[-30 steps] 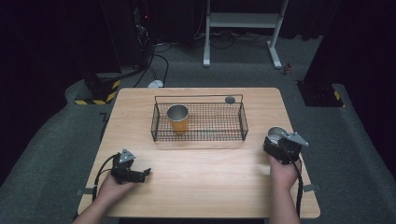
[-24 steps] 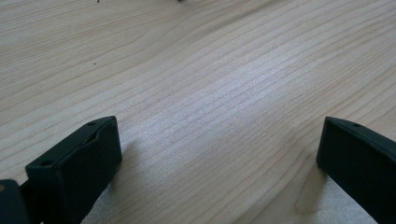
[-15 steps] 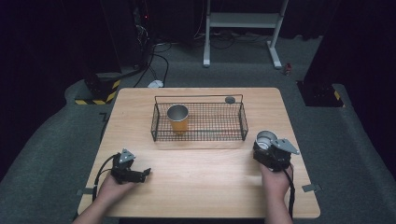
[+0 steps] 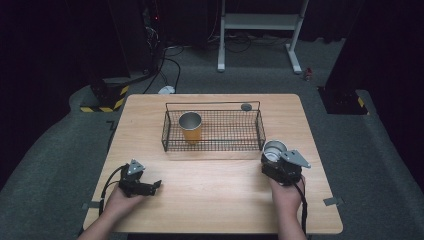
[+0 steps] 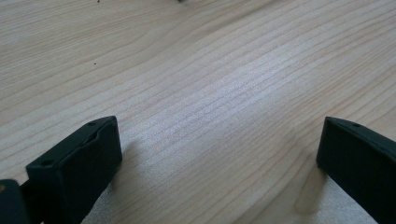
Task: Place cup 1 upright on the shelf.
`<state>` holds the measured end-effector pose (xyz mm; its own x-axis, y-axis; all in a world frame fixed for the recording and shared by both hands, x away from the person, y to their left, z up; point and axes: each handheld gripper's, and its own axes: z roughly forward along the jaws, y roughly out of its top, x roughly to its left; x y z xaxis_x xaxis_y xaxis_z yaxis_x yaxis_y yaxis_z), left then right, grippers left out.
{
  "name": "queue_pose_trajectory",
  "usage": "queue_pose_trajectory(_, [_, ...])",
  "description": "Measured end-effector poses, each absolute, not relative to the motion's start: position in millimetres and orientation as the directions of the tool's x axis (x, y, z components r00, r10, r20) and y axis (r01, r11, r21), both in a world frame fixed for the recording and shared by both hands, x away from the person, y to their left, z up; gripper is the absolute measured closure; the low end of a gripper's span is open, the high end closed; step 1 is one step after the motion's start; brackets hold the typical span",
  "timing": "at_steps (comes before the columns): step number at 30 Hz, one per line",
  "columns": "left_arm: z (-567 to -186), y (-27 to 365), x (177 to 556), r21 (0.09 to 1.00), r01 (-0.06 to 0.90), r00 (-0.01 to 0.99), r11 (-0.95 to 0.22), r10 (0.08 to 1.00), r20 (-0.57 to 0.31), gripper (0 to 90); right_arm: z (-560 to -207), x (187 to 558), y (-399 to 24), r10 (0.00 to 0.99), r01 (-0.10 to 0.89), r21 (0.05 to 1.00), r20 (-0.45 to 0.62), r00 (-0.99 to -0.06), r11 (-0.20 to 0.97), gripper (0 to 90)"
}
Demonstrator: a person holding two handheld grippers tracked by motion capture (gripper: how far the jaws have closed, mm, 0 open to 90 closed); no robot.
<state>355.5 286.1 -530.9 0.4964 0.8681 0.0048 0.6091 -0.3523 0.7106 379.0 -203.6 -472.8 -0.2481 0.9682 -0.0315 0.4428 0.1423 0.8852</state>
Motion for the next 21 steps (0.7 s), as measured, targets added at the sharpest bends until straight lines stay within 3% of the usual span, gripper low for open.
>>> queue_pose_trajectory(21, [-531.1,285.7,355.4,0.713,0.609,0.493,-0.346,0.87,0.001,0.5,-457.3,374.2,-166.3,0.936,0.394,0.905,-0.009,-0.352,0.157,18.3])
